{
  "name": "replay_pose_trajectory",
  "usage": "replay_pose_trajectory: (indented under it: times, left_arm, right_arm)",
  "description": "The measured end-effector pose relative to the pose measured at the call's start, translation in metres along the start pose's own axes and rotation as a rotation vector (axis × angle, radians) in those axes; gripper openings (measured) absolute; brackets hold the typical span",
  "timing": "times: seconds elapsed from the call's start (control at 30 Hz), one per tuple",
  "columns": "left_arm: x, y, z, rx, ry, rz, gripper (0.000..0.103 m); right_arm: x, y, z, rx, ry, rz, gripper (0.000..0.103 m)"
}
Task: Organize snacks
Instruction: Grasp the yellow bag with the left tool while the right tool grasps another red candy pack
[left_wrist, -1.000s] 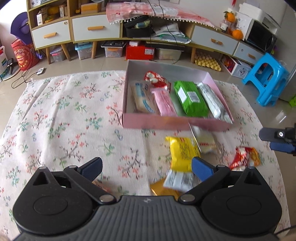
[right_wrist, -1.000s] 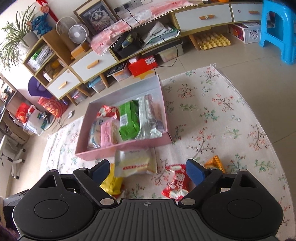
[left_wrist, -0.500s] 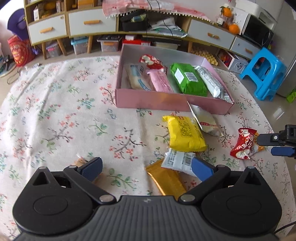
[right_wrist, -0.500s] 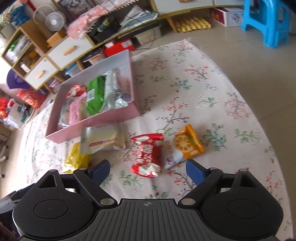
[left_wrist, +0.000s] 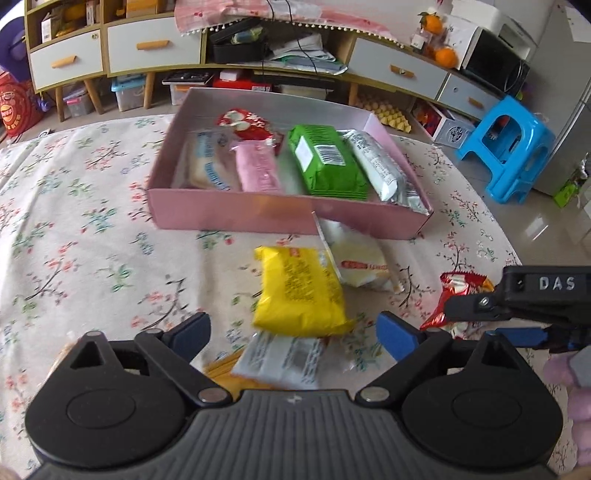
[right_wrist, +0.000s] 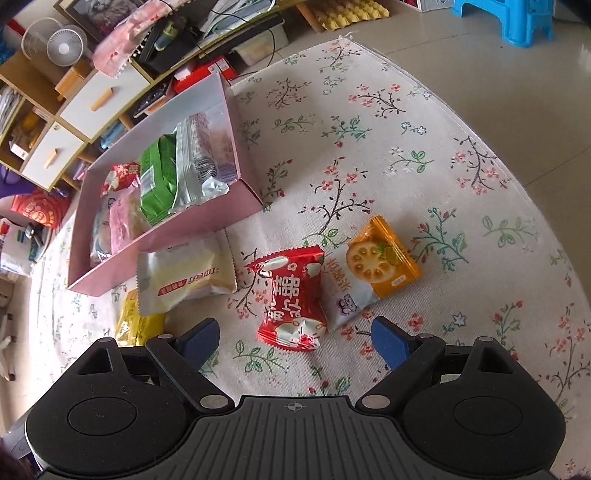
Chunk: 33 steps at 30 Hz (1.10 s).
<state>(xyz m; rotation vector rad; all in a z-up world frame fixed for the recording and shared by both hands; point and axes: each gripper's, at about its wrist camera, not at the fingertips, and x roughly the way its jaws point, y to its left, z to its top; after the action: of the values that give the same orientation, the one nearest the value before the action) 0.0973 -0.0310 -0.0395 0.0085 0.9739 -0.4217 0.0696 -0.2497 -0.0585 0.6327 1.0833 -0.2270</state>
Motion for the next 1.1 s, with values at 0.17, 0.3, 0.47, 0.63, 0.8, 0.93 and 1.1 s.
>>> replay_pose_trajectory:
  times: [0.17, 0.3, 0.47, 0.63, 0.8, 0.93, 1.1]
  left_arm:
    - [0.011, -0.007, 0.006, -0.011, 0.001, -0.002, 0.080]
    - [0.018, -0.009, 0.008, -0.017, 0.007, 0.007, 0.068]
    - [0.021, -0.008, 0.009, -0.012, 0.012, 0.012, 0.054]
    - [0.022, -0.005, 0.011, -0.017, 0.019, 0.005, 0.053]
    - [0.020, -0.003, 0.012, -0.026, 0.022, -0.001, 0.052]
    - [0.017, 0.000, 0.013, -0.039, 0.024, -0.005, 0.051]
    - [0.014, 0.007, 0.014, -0.067, 0.031, -0.014, 0.050]
  right_arm:
    - [0.010, 0.002, 0.006, 0.015, 0.001, -0.026, 0.091]
    - [0.015, 0.003, 0.010, 0.016, -0.007, -0.048, 0.091]
    - [0.019, 0.006, 0.011, -0.002, -0.017, -0.072, 0.090]
    - [0.021, 0.011, 0.012, -0.033, -0.040, -0.102, 0.083]
    - [0.023, 0.013, 0.012, -0.065, -0.046, -0.132, 0.063]
    - [0.021, 0.013, 0.012, -0.085, -0.050, -0.146, 0.050]
    - [0.018, 0.010, 0.014, -0.080, -0.046, -0.134, 0.041]
